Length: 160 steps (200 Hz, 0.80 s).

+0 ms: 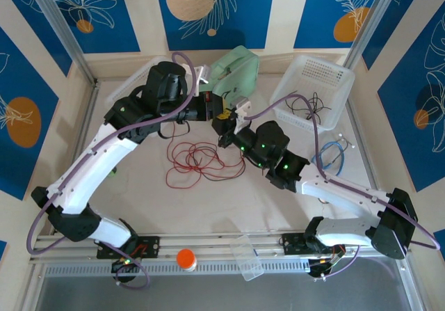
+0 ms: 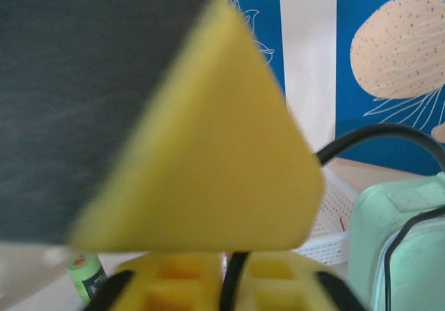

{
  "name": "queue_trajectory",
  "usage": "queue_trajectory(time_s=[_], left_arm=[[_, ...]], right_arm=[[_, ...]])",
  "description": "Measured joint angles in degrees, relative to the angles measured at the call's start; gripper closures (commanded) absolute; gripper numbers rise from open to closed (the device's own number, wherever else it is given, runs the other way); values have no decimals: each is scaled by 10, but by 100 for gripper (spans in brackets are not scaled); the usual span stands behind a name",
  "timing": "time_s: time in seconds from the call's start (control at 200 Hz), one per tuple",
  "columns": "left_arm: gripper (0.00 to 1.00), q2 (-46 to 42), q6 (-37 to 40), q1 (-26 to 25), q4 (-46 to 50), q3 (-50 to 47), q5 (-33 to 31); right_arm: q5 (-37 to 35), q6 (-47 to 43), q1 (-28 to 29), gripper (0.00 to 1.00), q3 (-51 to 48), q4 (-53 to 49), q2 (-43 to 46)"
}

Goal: Untangle the cables

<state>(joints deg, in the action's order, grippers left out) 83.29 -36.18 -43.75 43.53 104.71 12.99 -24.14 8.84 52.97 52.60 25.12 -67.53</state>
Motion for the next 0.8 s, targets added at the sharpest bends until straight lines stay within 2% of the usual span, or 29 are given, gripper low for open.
queue_trajectory(time_s=[0.065,0.15,0.26,0.33,0.345,0.355,0.365,0.585,0.8], left_arm=[[89,-1,0,0,-2,-1,-2],[73,-3,0,0,-2,-2,-13],[39,-13,10,0,4,-7,-40],[20,-25,22,0,7,-14,-64],[14,-29,26,0,8,-16,-70],[3,-31,24,0,9,-18,-74],[1,-33,25,0,9,-19,-76],[0,-93,53,0,15,-70,-138],[0,-139,63,0,19,-145,-167]], right_arm=[[-8,5,1,100,3,-10,2],[-24,9,0,100,10,-36,9],[-43,18,-18,100,31,-97,26],[-46,30,-51,100,55,-150,38],[-44,34,-61,100,61,-161,40],[-44,34,-67,100,66,-170,41],[-44,36,-72,100,70,-176,42],[-1,59,-261,100,151,-303,43],[56,56,-425,100,221,-328,-39]])
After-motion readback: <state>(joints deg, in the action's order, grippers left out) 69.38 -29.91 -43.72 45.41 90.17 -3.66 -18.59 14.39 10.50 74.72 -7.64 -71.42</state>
